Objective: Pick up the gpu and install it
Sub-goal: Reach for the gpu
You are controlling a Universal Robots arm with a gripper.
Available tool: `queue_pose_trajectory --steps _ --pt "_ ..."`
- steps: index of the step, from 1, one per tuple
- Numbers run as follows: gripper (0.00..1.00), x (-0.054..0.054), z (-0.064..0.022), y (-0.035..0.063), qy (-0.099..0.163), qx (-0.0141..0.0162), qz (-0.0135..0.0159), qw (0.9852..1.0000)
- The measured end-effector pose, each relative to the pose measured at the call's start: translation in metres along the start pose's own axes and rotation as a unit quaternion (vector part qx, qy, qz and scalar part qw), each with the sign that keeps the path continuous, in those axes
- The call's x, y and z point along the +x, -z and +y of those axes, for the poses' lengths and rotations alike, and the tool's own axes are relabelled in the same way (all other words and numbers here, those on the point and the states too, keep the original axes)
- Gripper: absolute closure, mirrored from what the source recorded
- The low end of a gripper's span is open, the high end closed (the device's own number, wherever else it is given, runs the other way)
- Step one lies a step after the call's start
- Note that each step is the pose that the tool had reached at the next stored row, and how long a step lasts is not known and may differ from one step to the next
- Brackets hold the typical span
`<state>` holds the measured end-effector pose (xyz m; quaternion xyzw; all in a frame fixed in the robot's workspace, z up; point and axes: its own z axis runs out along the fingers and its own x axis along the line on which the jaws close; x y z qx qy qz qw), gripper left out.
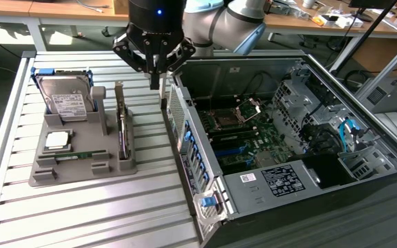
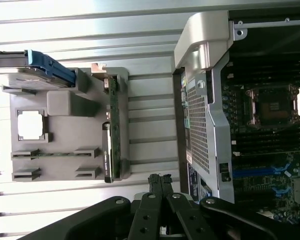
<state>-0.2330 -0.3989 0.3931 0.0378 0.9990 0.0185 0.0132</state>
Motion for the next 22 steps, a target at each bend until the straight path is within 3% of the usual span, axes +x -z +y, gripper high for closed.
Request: queue_pose_trajectory --steps 22 --pt "0.89 0.011 -0.0008 0.0003 0.0 0.0002 0.0 1.0"
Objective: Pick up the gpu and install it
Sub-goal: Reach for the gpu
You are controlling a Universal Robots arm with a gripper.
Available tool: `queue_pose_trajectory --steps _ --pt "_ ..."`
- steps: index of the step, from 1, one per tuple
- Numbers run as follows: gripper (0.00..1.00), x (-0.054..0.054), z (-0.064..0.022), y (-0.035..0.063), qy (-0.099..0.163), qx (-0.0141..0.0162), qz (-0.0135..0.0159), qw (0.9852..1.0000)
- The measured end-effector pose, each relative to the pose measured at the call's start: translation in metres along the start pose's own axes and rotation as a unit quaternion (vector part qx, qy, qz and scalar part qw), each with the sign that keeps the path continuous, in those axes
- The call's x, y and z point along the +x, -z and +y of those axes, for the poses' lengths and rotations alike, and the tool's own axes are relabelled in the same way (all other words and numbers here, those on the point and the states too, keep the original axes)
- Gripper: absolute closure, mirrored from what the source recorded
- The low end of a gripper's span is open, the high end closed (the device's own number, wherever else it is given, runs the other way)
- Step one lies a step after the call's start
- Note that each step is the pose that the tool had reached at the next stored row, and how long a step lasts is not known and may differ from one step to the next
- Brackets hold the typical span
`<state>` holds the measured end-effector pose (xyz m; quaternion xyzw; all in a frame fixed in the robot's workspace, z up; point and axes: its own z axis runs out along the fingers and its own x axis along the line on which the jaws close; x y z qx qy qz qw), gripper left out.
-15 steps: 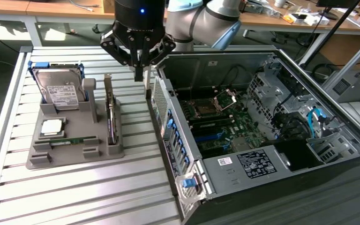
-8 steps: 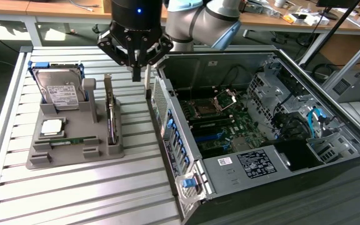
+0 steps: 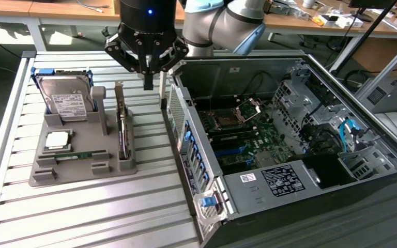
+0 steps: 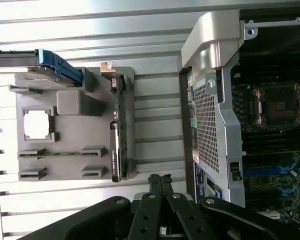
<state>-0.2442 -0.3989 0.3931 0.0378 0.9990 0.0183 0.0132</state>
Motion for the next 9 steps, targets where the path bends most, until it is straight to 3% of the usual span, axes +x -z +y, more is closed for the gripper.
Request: queue_pose_trajectory --steps 9 --pt "0.89 0.0042 -0.0003 0.0001 0.0 0.0 0.0 1.0"
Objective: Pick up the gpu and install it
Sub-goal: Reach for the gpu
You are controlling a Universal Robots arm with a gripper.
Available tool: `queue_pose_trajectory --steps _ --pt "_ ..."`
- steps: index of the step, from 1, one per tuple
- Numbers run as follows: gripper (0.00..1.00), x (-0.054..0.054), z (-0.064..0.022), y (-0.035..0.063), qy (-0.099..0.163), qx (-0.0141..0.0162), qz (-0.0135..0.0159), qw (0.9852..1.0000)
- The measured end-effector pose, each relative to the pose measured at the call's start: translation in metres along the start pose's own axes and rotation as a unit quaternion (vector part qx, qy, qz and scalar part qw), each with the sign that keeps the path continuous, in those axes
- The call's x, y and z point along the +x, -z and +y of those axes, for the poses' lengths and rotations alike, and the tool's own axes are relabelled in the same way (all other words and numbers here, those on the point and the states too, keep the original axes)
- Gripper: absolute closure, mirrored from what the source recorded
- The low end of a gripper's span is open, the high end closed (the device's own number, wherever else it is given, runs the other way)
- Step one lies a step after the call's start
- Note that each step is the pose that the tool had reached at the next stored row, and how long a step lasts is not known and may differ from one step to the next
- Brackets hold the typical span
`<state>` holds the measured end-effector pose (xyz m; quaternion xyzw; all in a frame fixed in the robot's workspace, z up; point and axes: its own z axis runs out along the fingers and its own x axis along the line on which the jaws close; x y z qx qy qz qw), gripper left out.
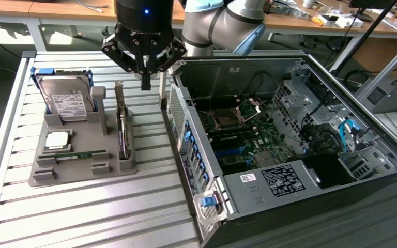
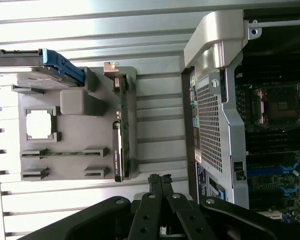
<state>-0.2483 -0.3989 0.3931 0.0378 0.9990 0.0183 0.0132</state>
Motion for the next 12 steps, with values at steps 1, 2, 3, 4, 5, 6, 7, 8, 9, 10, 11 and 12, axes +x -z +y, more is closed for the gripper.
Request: queue_pose_trajectory --steps 1,2,3,4,5,6,7,8,9,10,11,12 --pt "0.89 0.0004 0.0 0.0 0.0 0.0 0.0 1.0" --pt "0.89 0.0011 -0.0001 0.0001 0.0 0.0001 0.0 1.0" --pt "0.89 0.0021 -0.0001 0.0001 0.0 0.0001 0.0 1.0" --pt "0.89 0.003 -0.0002 0.0001 0.0 0.0001 0.0 1.0" --pt "0.89 0.0038 -0.0003 0.0001 0.0 0.0001 0.0 1.0" --pt "0.89 0.0043 -0.0003 0.0001 0.0 0.0001 0.0 1.0" --pt "0.89 0.0049 -0.0004 0.0001 0.0 0.0001 0.0 1.0" --pt "0.89 0.0054 -0.0004 0.0001 0.0 0.0001 0.0 1.0" --pt "0.89 0.0059 -0.0004 0.0002 0.0 0.0001 0.0 1.0" --pt "0.89 0.0064 -0.0005 0.0002 0.0 0.0001 0.0 1.0" --pt "0.89 0.0073 -0.0006 0.0002 0.0 0.0001 0.0 1.0" --pt "0.89 0.0084 -0.0006 0.0002 0.0 0.0001 0.0 1.0"
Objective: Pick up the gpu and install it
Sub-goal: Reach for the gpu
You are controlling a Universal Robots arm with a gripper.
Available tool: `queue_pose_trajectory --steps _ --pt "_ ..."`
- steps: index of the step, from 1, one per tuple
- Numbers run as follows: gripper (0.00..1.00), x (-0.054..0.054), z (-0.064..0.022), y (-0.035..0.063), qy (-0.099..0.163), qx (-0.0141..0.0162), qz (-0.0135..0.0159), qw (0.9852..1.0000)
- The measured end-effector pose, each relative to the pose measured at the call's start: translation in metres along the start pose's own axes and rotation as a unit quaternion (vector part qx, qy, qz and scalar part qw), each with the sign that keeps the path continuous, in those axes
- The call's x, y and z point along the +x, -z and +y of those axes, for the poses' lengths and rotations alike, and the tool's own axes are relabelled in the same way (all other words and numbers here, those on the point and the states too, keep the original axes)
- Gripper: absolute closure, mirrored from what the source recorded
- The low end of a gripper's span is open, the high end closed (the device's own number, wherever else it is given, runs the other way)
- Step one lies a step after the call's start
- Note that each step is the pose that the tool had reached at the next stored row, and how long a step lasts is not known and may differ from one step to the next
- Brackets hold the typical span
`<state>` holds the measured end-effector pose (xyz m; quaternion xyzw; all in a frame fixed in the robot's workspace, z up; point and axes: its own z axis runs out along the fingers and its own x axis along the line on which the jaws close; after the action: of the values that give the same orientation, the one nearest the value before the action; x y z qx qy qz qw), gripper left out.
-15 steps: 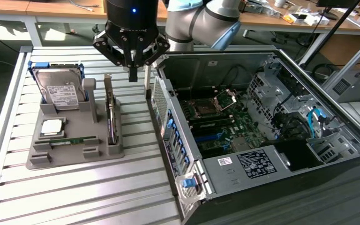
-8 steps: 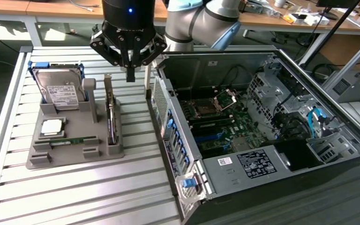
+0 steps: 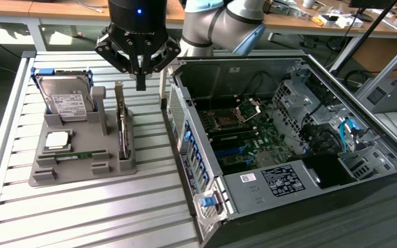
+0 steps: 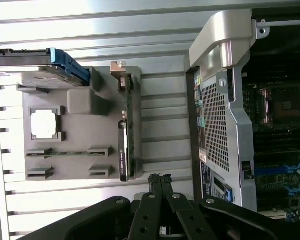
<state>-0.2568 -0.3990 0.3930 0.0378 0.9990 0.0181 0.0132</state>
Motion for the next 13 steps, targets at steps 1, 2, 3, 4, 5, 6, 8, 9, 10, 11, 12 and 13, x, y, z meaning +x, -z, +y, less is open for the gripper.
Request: queue_pose_trajectory --steps 1,2,3,4,5,6,8,9,10,11,12,13 --pt "0.89 0.001 0.0 0.0 0.0 0.0 0.0 1.0" --pt "0.89 0.001 -0.0001 0.0 0.0 0.0 0.0 1.0" --pt "0.89 0.002 -0.0002 0.0 0.0 0.0 0.0 1.0" --pt "0.89 0.003 -0.0002 0.0001 0.0 0.0 0.0 1.0" --pt "0.89 0.004 -0.0003 0.0001 0.0 0.0001 0.0 1.0" --pt "0.89 0.005 -0.0004 0.0001 0.0 0.0 0.0 1.0" --pt "0.89 0.007 -0.0005 0.0002 0.0 0.0001 0.0 1.0" --pt "0.89 0.007 -0.0005 0.0001 0.0 0.0 0.0 1.0" --pt "0.89 0.008 -0.0006 0.0002 0.0 0.0001 0.0 1.0" --pt "0.89 0.01 -0.0007 0.0002 0.0 0.0001 0.0 1.0" --pt "0.89 0.011 -0.0008 0.0003 0.0 0.0001 0.0 1.0" --pt "0.89 0.011 -0.0008 0.0003 0.0 0.0001 0.0 1.0"
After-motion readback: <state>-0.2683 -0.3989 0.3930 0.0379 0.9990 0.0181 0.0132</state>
